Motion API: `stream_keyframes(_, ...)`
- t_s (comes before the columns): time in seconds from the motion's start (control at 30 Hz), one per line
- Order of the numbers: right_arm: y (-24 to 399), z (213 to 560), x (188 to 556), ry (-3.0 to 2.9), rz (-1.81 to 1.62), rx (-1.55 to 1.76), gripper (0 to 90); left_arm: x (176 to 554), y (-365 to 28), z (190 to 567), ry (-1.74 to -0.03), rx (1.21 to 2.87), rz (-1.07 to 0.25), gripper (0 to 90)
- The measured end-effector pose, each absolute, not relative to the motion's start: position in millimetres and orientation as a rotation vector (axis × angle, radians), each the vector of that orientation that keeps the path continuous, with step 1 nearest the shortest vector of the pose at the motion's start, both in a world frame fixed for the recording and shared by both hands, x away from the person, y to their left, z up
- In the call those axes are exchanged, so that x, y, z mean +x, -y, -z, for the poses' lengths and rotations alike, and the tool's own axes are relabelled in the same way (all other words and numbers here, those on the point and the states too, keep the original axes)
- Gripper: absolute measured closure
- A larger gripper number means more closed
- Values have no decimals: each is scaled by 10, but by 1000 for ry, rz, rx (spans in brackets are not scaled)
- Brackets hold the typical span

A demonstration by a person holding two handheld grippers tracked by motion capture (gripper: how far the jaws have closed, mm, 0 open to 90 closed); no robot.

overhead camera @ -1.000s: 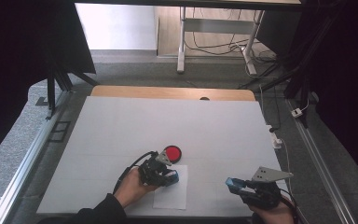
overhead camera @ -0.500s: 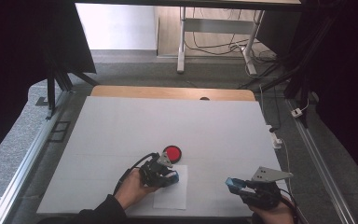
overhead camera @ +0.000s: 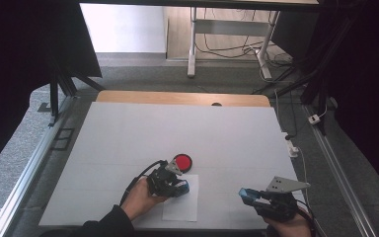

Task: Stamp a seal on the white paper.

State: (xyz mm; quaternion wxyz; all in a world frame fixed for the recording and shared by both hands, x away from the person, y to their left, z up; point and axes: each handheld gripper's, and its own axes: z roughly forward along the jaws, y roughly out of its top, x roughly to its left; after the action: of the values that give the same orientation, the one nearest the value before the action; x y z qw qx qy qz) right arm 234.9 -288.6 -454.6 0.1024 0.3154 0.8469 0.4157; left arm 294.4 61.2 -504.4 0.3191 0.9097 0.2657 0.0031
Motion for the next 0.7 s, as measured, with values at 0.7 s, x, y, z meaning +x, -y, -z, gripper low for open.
stream_keyframes(0.7,2897,4544,2343,-2494,-1232,934,685,2949,-642,5022,-640,2385,-19,697)
